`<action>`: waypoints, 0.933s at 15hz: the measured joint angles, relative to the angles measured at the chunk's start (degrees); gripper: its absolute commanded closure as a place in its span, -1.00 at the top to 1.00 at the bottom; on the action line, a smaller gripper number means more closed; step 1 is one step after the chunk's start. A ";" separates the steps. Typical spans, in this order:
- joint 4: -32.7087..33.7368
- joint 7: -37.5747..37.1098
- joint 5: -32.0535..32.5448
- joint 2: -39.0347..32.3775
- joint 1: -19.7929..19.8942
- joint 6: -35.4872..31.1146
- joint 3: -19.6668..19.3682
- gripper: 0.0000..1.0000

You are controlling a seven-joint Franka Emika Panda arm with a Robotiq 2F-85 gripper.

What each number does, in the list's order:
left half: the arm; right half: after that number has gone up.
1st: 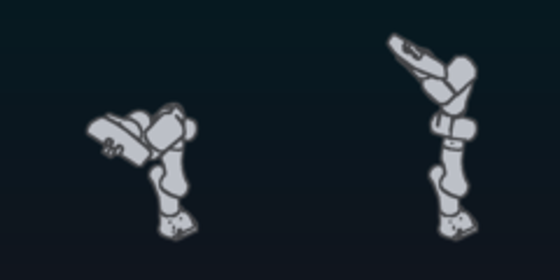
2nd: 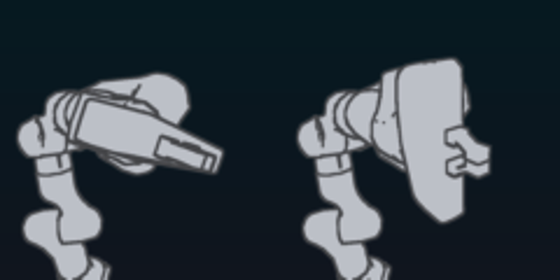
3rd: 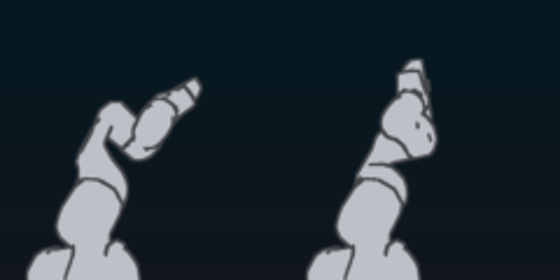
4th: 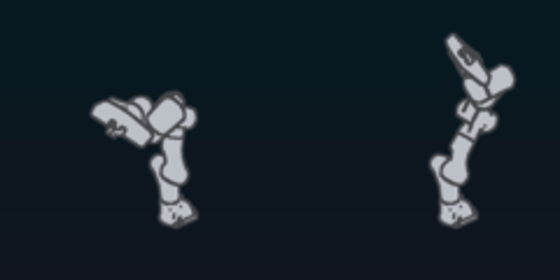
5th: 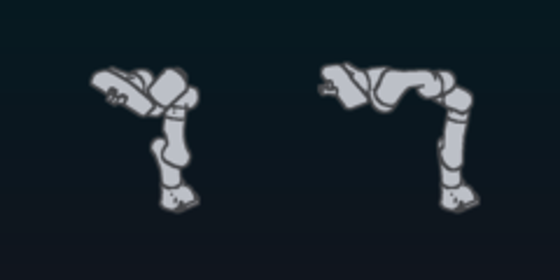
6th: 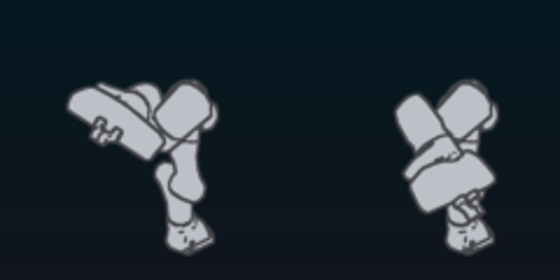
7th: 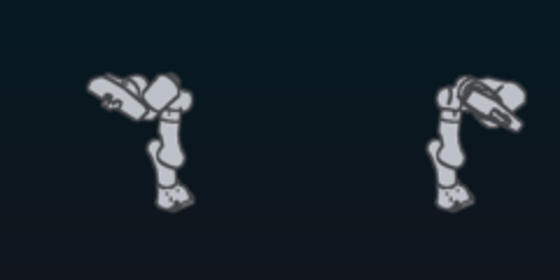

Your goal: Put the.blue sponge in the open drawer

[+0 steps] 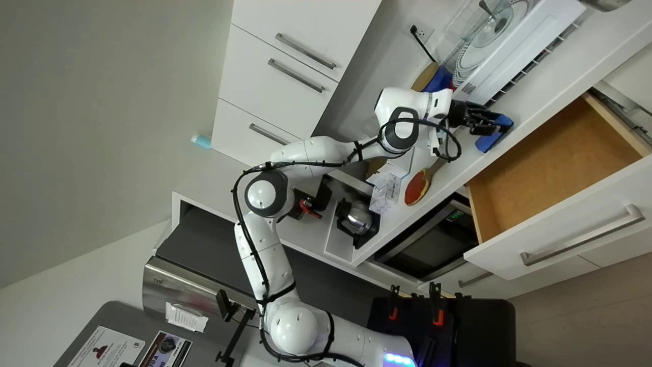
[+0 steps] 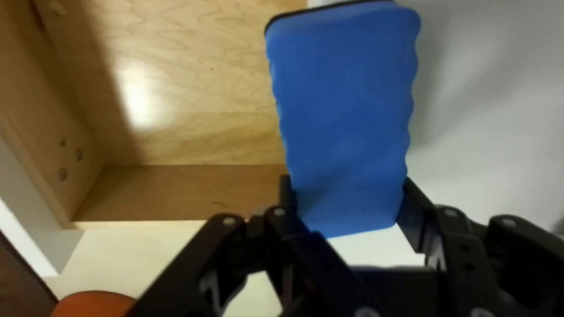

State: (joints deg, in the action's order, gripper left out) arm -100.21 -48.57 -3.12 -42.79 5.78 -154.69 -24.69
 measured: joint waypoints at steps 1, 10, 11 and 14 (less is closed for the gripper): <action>-1.89 0.00 0.38 1.04 -0.39 0.00 -1.25 -0.35; -20.59 -0.02 -0.88 4.23 -1.02 -12.43 -2.48 -0.35; -22.47 -0.02 -1.80 3.92 -1.00 -15.33 -2.29 -0.35; -26.17 0.08 -4.91 2.93 -0.84 -21.05 -1.27 0.80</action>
State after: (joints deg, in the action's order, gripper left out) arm -126.39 -48.49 -8.02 -39.86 4.94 -175.74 -25.96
